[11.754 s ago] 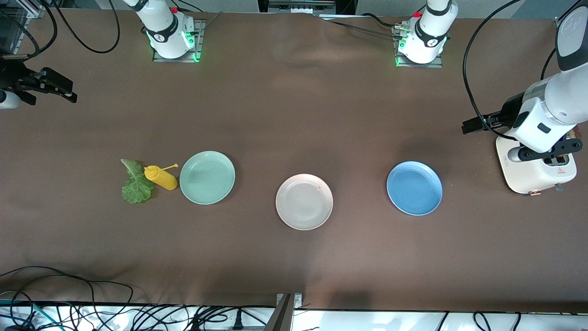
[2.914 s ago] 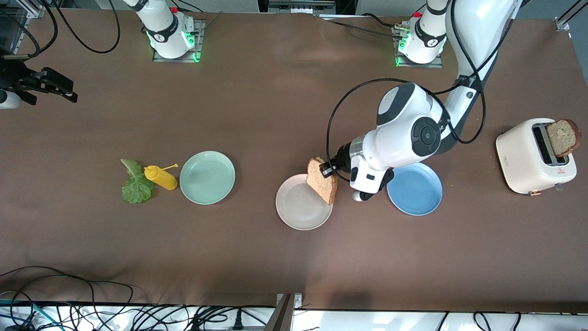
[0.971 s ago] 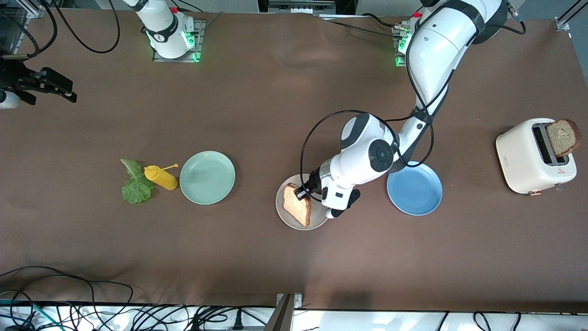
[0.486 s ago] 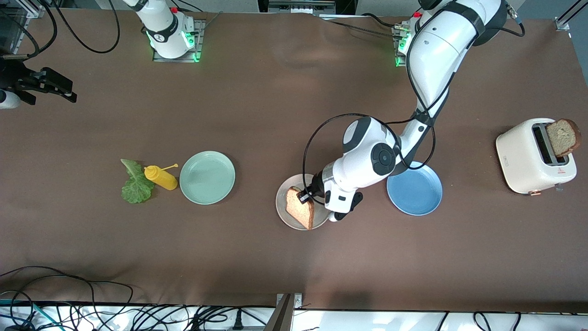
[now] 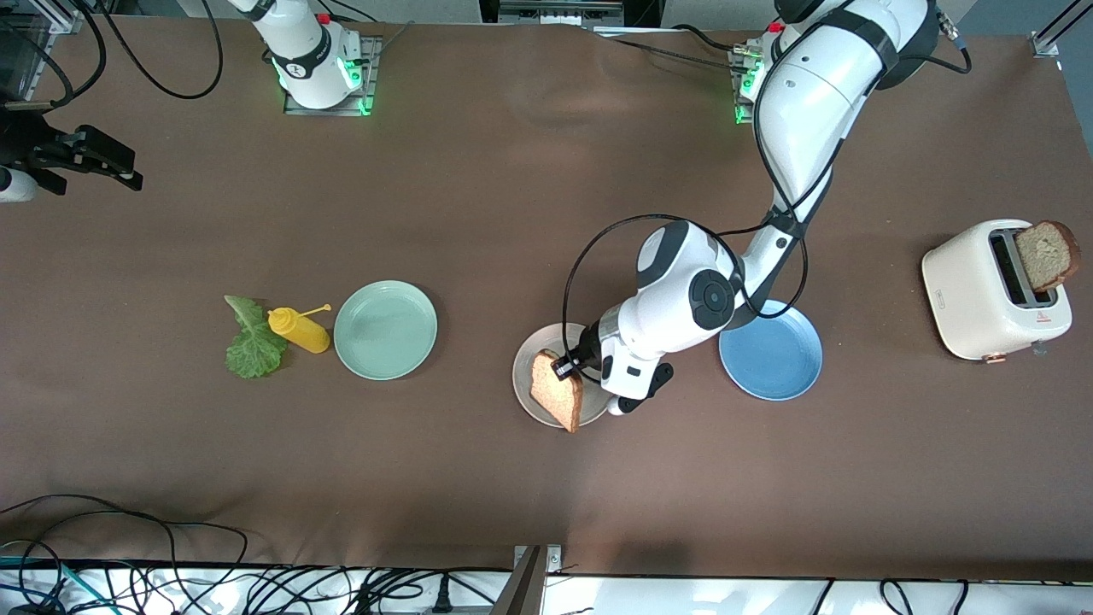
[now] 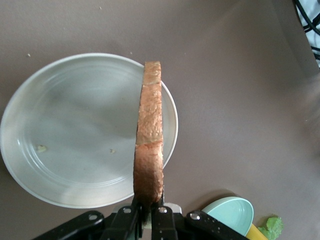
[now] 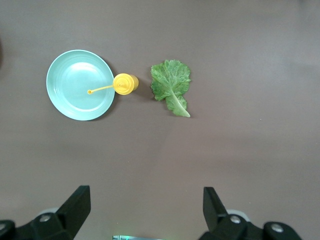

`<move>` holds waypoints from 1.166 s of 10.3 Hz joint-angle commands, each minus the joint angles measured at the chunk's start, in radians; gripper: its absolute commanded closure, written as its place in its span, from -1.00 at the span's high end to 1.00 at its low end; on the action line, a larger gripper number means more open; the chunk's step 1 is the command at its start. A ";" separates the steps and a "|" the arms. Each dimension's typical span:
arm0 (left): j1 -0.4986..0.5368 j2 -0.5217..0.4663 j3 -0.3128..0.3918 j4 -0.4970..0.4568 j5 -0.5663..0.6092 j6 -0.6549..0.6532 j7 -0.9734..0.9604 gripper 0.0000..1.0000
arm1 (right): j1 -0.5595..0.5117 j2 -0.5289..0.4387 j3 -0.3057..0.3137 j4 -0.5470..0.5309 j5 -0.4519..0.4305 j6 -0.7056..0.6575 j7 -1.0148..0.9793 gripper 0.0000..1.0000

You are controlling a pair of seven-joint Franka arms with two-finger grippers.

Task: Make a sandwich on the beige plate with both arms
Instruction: 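Lower the bread onto the beige plate and open the left gripper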

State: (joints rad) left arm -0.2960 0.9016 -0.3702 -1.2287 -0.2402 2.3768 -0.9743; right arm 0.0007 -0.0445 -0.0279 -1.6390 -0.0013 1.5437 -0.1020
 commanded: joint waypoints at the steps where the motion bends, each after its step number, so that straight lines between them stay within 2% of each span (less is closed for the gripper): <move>1: -0.026 0.016 0.011 0.035 -0.033 -0.010 0.006 -1.00 | -0.004 0.003 0.002 0.022 -0.009 -0.019 0.005 1.00; 5: -0.018 0.016 0.011 0.032 -0.044 -0.011 -0.011 -1.00 | -0.004 0.003 0.003 0.022 -0.009 -0.019 0.005 1.00; 6: -0.017 0.016 0.011 0.031 -0.044 -0.011 -0.012 -0.53 | -0.004 0.005 0.003 0.022 -0.009 -0.019 0.007 1.00; 7: -0.015 0.014 0.011 0.031 -0.045 -0.011 -0.015 0.02 | -0.004 0.005 0.003 0.022 -0.008 -0.019 0.008 1.00; 8: -0.012 0.011 0.011 0.031 -0.044 -0.013 -0.023 0.10 | -0.004 0.006 0.005 0.021 -0.008 -0.019 0.008 1.00; 9: -0.011 0.005 0.011 0.032 -0.044 -0.016 -0.027 0.33 | -0.004 0.006 0.005 0.022 -0.006 -0.019 0.010 1.00; 10: -0.005 0.004 0.011 0.031 -0.041 -0.017 -0.027 0.73 | -0.004 0.006 0.005 0.021 -0.005 -0.019 0.010 1.00; 11: -0.003 -0.004 0.011 0.031 -0.038 -0.025 -0.027 1.00 | -0.002 0.008 0.005 0.021 -0.005 -0.019 0.012 1.00; 12: 0.009 -0.015 0.011 0.032 -0.037 -0.083 -0.026 1.00 | -0.002 0.008 0.005 0.021 -0.005 -0.019 0.012 1.00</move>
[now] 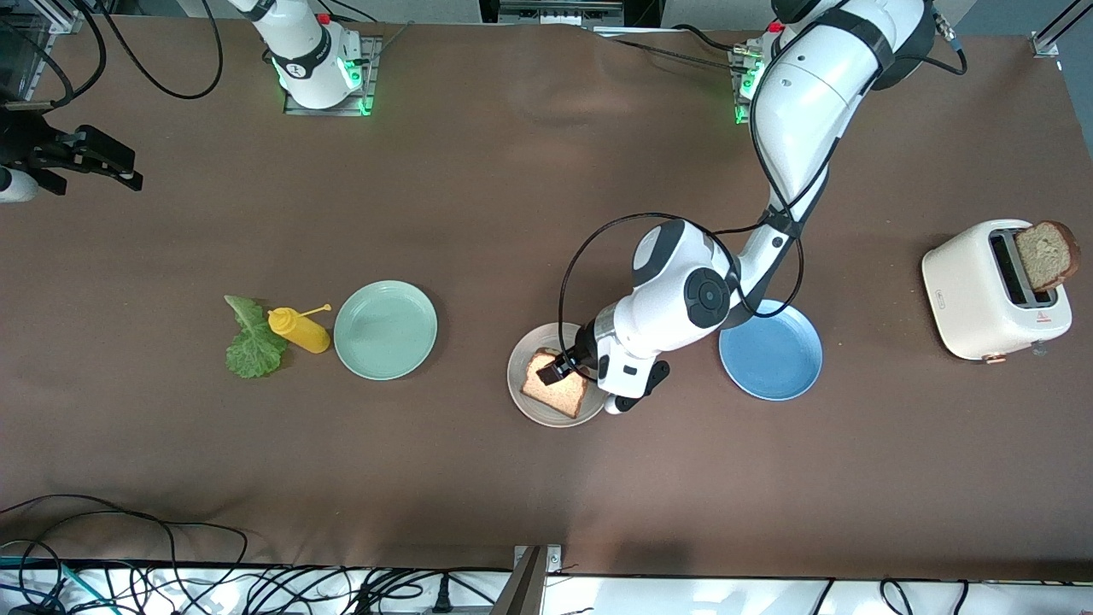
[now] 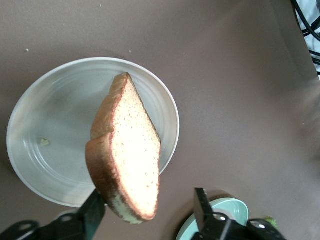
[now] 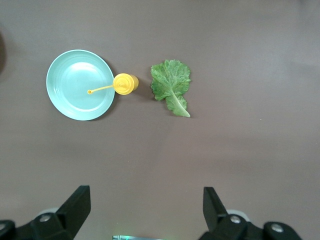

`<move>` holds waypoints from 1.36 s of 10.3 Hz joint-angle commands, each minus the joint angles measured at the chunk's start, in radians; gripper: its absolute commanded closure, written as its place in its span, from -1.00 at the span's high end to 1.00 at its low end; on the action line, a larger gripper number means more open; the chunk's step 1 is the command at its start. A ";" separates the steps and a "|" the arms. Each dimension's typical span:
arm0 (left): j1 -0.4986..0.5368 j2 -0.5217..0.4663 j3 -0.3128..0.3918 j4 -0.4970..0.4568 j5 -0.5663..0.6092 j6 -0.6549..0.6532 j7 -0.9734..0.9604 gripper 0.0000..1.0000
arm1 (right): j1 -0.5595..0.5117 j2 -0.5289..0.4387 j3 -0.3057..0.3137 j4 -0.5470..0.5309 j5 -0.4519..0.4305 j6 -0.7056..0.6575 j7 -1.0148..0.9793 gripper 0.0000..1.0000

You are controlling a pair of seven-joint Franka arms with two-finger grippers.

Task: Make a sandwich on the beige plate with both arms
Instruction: 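Lower the bread onto the beige plate and open the left gripper, then retract the left gripper while the right gripper reaches toward the lettuce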

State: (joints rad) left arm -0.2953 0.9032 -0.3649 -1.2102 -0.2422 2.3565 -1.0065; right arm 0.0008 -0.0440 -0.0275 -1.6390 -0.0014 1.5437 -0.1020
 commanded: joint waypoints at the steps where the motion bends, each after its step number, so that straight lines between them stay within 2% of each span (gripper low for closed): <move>1: 0.019 -0.024 0.004 0.014 -0.032 -0.113 0.006 1.00 | -0.002 0.007 0.005 0.022 -0.003 -0.017 0.012 1.00; 4: 0.061 -0.061 0.006 0.012 -0.025 -0.187 0.006 1.00 | -0.002 0.007 0.005 0.021 -0.003 -0.019 0.012 1.00; 8: 0.171 -0.150 0.011 0.012 -0.020 -0.362 0.019 1.00 | -0.004 0.009 0.003 0.021 -0.003 -0.019 0.012 1.00; 9: 0.192 -0.177 0.011 0.009 0.021 -0.402 0.020 1.00 | -0.004 0.009 0.005 0.021 -0.003 -0.019 0.012 1.00; 11: 0.223 -0.225 0.004 -0.005 0.217 -0.500 0.023 1.00 | -0.004 0.009 0.003 0.021 -0.003 -0.019 0.012 1.00; 12: 0.231 -0.245 0.006 -0.005 0.259 -0.535 0.029 1.00 | -0.004 0.009 0.003 0.019 -0.005 -0.019 0.010 1.00; 14: 0.295 -0.297 0.008 -0.005 0.267 -0.603 0.106 1.00 | -0.002 0.009 0.005 0.018 -0.006 -0.037 0.010 1.00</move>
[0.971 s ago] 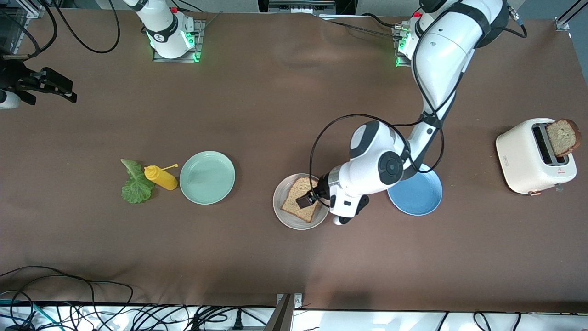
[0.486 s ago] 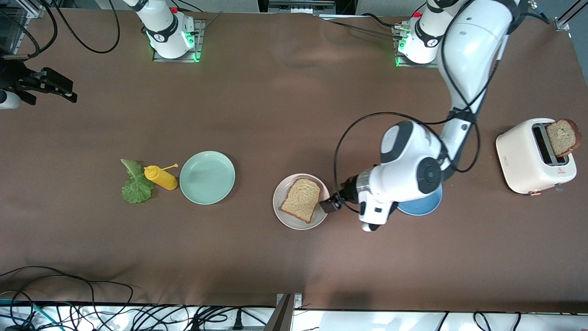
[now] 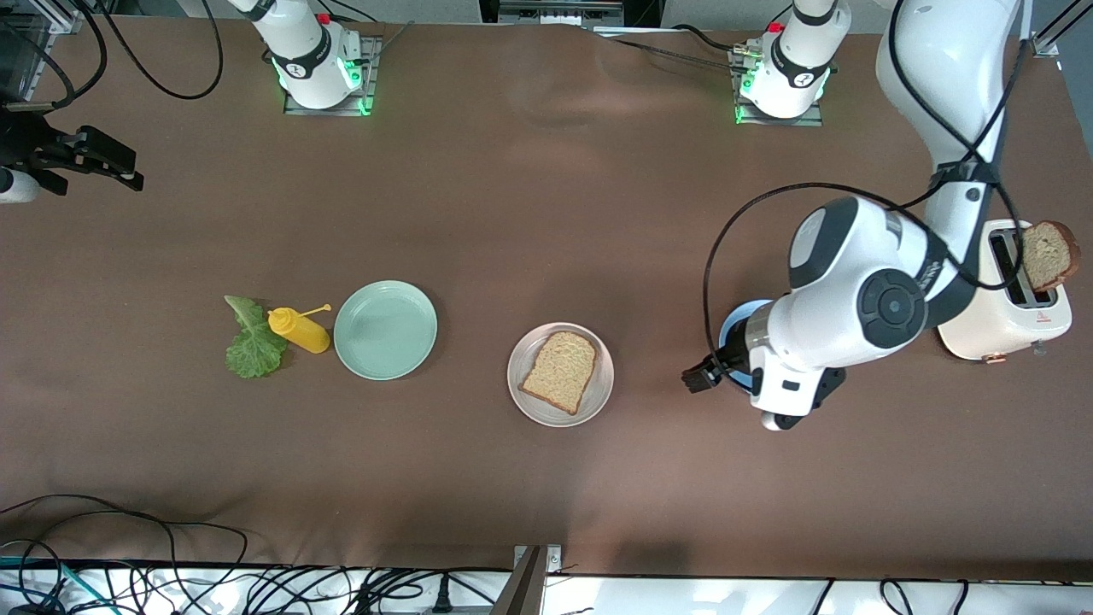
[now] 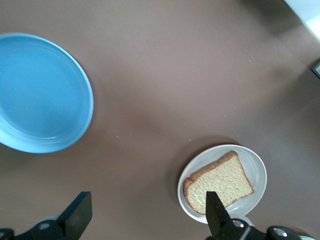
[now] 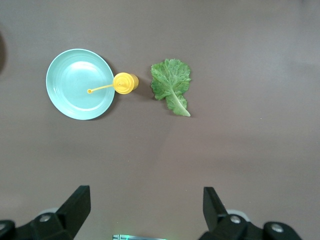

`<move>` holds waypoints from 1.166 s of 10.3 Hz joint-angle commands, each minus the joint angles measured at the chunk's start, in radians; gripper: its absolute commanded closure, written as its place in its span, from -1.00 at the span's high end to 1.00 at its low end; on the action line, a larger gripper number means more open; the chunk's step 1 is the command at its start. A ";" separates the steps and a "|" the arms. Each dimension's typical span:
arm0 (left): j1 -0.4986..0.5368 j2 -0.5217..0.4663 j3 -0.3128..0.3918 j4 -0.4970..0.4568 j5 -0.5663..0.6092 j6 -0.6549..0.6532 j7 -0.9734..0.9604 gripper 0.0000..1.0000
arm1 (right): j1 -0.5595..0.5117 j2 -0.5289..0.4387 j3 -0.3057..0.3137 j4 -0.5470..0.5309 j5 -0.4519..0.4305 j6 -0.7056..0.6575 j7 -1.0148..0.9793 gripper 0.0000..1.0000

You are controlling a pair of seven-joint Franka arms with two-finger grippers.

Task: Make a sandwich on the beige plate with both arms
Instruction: 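Retract the left gripper while the right gripper reaches toward the lettuce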

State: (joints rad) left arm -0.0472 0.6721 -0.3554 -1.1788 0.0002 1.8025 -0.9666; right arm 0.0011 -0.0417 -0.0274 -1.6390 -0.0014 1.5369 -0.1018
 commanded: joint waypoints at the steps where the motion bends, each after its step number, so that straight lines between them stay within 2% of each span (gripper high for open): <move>1: 0.081 -0.103 -0.001 -0.038 0.024 -0.095 0.113 1.00 | -0.003 0.008 0.006 0.016 -0.009 -0.031 0.010 1.00; 3: 0.144 -0.176 0.001 -0.036 0.035 -0.213 0.205 1.00 | -0.004 0.023 0.004 0.021 -0.003 -0.023 -0.005 1.00; 5: 0.164 -0.230 -0.002 -0.038 0.151 -0.293 0.357 1.00 | -0.007 0.048 0.003 0.021 0.004 -0.023 -0.025 1.00; 7: 0.197 -0.264 -0.004 -0.036 0.152 -0.298 0.410 1.00 | -0.009 0.123 0.003 0.028 0.003 -0.012 -0.030 1.00; 10: 0.237 -0.287 -0.004 -0.036 0.147 -0.305 0.445 1.00 | -0.013 0.278 0.001 0.146 0.000 -0.012 -0.035 1.00; 12: 0.263 -0.290 -0.007 -0.036 0.152 -0.305 0.482 1.00 | -0.030 0.334 -0.012 0.146 0.004 0.008 -0.076 1.00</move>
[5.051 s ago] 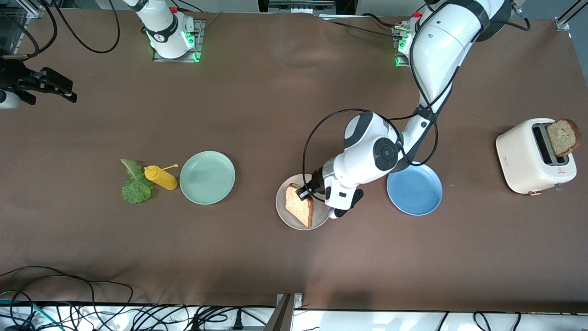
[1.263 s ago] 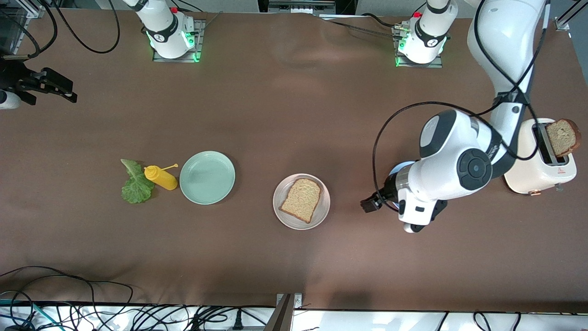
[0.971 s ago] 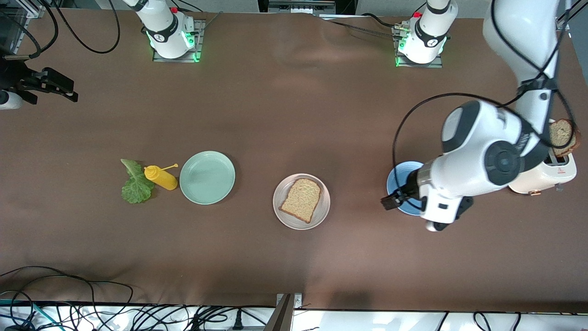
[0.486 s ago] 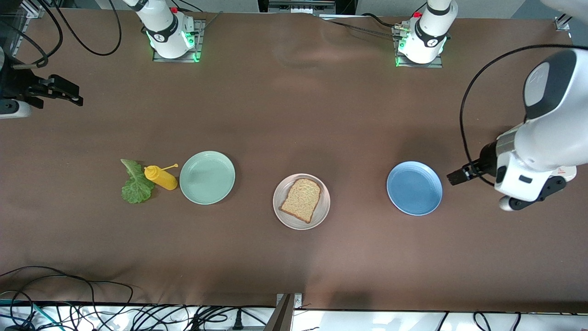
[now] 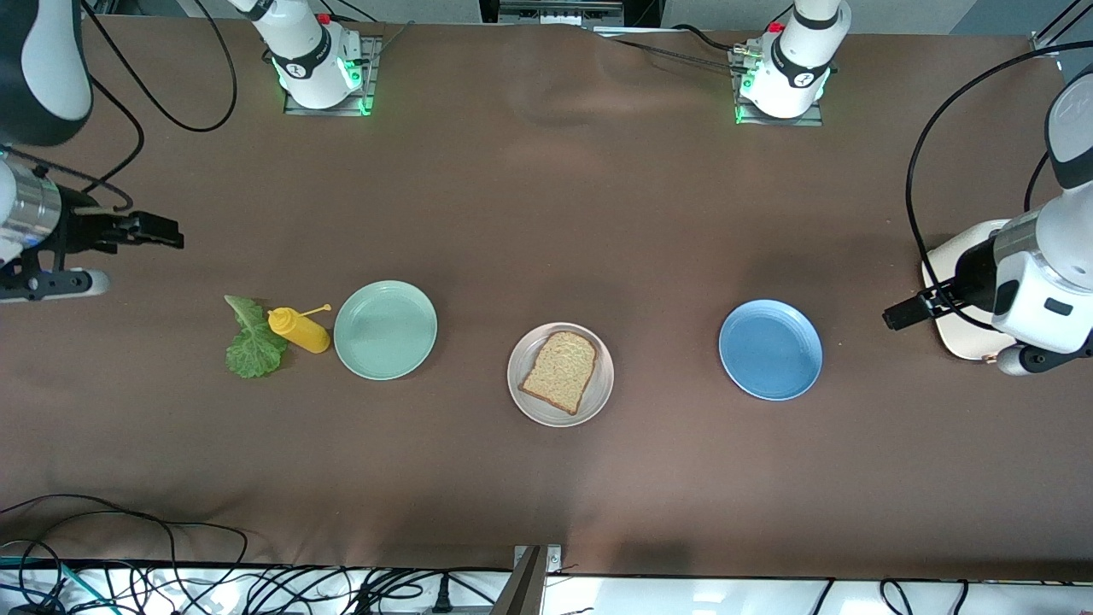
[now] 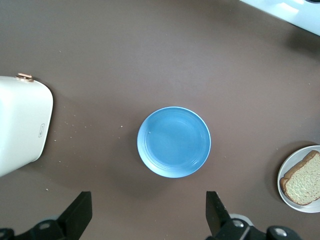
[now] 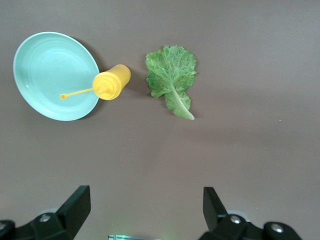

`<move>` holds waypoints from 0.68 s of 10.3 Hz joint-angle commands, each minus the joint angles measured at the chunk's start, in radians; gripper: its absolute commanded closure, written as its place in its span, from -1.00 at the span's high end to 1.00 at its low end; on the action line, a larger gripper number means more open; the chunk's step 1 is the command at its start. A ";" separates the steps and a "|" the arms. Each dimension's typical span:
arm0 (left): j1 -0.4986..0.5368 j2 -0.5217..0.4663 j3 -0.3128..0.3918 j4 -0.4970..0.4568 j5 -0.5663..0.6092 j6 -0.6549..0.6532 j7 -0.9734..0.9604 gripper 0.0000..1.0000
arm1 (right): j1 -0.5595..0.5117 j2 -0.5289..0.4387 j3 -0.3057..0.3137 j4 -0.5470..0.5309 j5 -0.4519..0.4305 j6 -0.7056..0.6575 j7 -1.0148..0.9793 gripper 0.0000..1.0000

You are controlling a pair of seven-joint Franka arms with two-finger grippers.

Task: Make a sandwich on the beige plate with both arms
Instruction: 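Retract the left gripper while the right gripper reaches toward the lettuce, then lower the right gripper onto the green lettuce leaf and grasp it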

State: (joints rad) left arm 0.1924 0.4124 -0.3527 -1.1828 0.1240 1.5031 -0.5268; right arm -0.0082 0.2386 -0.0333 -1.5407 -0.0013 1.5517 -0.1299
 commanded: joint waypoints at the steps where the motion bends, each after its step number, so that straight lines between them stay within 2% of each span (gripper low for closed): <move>1: 0.025 -0.030 -0.009 -0.032 0.029 -0.006 0.086 1.00 | -0.025 0.082 -0.007 0.038 0.003 0.067 -0.084 1.00; 3: 0.025 -0.037 -0.005 -0.032 0.029 -0.006 0.137 1.00 | -0.027 0.114 -0.008 -0.054 -0.003 0.212 -0.099 1.00; 7: 0.024 -0.037 -0.011 -0.034 0.029 -0.006 0.145 1.00 | -0.027 0.108 -0.005 -0.367 0.000 0.603 -0.177 1.00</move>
State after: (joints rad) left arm 0.2099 0.4071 -0.3564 -1.1839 0.1240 1.5027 -0.4073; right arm -0.0298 0.3868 -0.0445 -1.7752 -0.0013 2.0414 -0.2835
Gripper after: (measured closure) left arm 0.000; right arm 0.000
